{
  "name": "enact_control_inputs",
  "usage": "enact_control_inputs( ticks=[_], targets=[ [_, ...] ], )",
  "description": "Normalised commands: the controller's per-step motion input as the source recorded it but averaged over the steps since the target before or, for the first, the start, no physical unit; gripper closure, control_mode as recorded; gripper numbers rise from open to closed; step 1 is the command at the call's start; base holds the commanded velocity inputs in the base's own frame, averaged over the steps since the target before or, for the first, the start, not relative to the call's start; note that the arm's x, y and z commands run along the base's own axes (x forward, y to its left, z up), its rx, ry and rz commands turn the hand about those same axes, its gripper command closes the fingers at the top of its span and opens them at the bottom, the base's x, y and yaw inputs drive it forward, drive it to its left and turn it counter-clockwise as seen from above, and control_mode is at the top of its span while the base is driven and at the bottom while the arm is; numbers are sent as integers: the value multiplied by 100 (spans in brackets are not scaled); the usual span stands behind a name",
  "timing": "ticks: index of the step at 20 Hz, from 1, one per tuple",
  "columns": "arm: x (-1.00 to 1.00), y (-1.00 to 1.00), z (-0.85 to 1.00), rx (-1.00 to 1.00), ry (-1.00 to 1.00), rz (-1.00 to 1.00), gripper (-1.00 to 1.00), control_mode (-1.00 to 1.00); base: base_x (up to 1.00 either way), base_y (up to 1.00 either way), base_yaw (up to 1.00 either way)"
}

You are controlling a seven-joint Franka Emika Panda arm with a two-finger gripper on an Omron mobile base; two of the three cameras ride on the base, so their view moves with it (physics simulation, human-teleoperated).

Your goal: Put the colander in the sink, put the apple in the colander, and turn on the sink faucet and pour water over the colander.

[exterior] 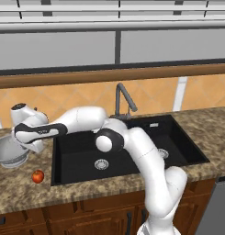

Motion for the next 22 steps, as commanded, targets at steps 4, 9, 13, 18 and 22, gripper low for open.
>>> enact_control_inputs(
  ticks=[4,9,13,18,22],
  targets=[
    [-4,2,-18,0,0,0,100,-100,0,0,0],
    [-48,-29,1,1,-14,-27,100,-100,0,0,0],
    [-52,-54,14,3,-19,-44,100,-100,0,0,0],
    [-47,-56,26,6,-18,-45,100,-100,0,0,0],
    [-39,-50,28,5,-16,-49,100,-100,0,0,0]
  ],
)
